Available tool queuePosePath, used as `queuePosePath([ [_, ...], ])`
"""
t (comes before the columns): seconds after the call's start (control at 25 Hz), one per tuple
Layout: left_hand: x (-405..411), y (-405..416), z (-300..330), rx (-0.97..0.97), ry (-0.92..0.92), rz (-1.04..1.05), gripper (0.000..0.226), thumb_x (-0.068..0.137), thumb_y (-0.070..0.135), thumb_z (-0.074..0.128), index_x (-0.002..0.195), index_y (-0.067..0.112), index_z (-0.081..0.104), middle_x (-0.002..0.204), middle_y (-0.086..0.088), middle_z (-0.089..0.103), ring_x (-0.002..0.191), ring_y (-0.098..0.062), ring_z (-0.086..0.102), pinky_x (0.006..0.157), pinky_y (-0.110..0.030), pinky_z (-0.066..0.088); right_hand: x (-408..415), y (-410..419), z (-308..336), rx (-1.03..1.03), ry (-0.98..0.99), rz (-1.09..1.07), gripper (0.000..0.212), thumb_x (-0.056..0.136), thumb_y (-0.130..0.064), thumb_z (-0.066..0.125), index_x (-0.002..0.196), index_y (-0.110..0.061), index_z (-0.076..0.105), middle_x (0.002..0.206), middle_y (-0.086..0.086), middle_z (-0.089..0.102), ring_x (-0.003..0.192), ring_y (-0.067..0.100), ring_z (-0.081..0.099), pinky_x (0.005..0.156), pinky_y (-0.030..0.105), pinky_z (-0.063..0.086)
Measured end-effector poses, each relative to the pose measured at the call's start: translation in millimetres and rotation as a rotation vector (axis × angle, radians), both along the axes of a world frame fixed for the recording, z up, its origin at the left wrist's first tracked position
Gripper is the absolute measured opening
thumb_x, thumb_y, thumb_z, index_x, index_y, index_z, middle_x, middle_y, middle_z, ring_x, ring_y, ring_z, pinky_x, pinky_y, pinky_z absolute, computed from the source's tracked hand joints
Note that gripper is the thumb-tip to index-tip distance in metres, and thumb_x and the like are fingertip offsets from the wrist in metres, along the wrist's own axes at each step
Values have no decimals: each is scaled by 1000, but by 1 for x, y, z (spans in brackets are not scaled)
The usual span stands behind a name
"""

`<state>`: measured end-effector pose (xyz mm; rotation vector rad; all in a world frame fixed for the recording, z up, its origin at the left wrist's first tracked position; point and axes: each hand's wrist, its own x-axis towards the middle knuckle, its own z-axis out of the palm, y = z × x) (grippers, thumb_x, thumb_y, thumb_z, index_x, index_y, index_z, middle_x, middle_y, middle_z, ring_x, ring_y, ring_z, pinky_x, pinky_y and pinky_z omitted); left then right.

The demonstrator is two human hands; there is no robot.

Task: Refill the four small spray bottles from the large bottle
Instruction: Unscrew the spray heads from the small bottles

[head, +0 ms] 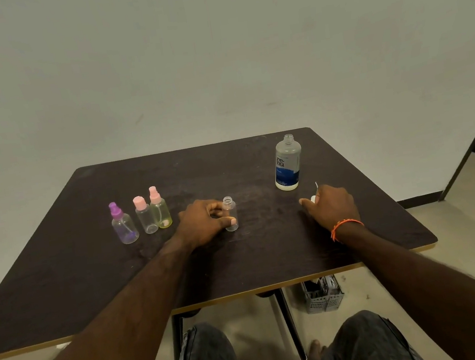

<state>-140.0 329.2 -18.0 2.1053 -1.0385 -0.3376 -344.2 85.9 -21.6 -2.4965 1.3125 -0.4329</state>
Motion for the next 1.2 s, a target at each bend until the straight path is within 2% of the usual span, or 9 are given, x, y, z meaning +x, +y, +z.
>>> queuePosePath([
  [0.24,-2,1,0,-11,16,-13,21,81,38,87,95,26,78,88,12,78,88,-3,73,99,-48,55,-2,5,4,-38,-18,-5,59,86,-62,65,118,-12,62,107,9,71,91,26,67,79,38,58],
  [0.4,1,2,-3,16,2,-2,43,63,71,75,90,37,76,87,21,76,90,0,72,101,-54,51,-2,7,10,-49,-30,4,59,86,-62,65,119,-14,60,108,9,70,93,26,67,80,39,58],
  [0.52,3,1,-7,21,2,13,38,64,72,75,89,44,73,89,24,75,94,0,70,102,-56,49,-3,9,10,-36,-17,7,57,87,-62,64,118,-15,59,108,8,70,92,26,66,79,39,58],
  [0.64,1,1,-9,11,13,25,26,70,62,80,90,46,72,91,23,76,96,0,70,104,-55,47,-2,19,12,-96,-65,39,46,90,-58,62,109,-17,59,99,4,68,84,20,63,73,34,55],
  [0.72,1,1,-9,17,12,25,31,66,68,76,87,46,72,89,24,75,95,0,70,104,-54,47,3,30,15,-134,-153,158,30,93,-48,62,98,-19,58,93,1,66,79,15,59,70,30,52],
  [0.84,0,-1,-8,19,-23,22,38,64,76,66,86,45,70,87,27,74,91,0,69,102,-55,47,24,52,20,-63,-172,453,15,93,-37,64,101,-27,56,92,-8,61,80,8,58,77,32,54],
  [0.96,-1,-2,-12,15,-66,41,38,67,74,65,92,46,71,85,26,73,89,1,68,100,-53,48,57,76,21,104,-124,669,39,90,-32,68,127,-28,54,103,-9,65,86,7,61,88,35,55],
  [1.04,0,-2,-9,28,-102,57,37,69,72,65,96,47,72,85,24,74,89,1,68,99,-51,48,77,89,21,198,-157,685,46,91,-27,66,134,-26,53,112,-5,67,95,9,64,94,35,54],
  [1.2,21,-13,4,21,-199,159,28,79,56,74,97,36,66,91,17,74,92,-6,68,98,-48,48,113,87,28,268,-283,604,35,92,-18,65,127,-21,61,116,0,68,102,10,63,93,28,52],
])
